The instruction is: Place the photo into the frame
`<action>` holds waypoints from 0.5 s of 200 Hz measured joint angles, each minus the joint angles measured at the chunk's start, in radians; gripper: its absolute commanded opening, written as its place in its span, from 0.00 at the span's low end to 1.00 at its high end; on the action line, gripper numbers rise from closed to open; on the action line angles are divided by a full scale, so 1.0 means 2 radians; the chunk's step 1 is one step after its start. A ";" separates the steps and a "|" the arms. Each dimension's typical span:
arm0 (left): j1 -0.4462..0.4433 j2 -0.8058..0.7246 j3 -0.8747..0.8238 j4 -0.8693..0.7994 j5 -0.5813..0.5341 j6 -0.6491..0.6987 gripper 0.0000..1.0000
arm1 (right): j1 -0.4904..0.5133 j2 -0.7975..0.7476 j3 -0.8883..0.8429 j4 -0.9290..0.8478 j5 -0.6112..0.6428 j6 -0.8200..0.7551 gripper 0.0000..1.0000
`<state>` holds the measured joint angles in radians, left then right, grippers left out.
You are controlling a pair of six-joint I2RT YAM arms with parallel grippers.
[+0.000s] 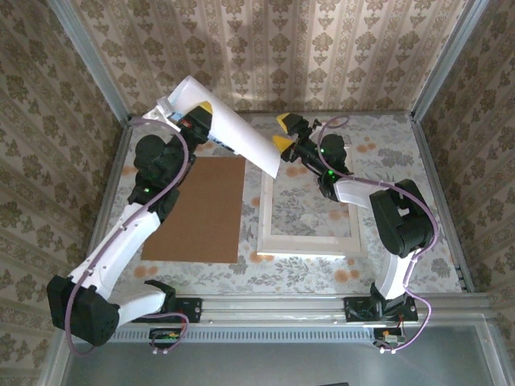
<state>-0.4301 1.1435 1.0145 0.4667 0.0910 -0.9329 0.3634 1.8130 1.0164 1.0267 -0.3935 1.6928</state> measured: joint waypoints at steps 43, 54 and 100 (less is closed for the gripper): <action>0.016 0.009 0.000 0.029 0.006 -0.012 0.00 | 0.005 -0.037 -0.031 -0.032 0.006 0.017 0.92; 0.016 0.013 0.000 0.035 0.009 -0.018 0.00 | 0.009 -0.040 -0.031 -0.033 0.010 0.024 0.93; 0.016 0.021 -0.013 0.066 0.021 -0.042 0.00 | 0.035 -0.022 -0.015 -0.023 0.021 0.071 0.93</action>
<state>-0.3985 1.1847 0.9878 0.5980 0.1329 -1.0168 0.4343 1.7691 0.9867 0.9817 -0.3519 1.8339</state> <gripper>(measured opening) 0.067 0.932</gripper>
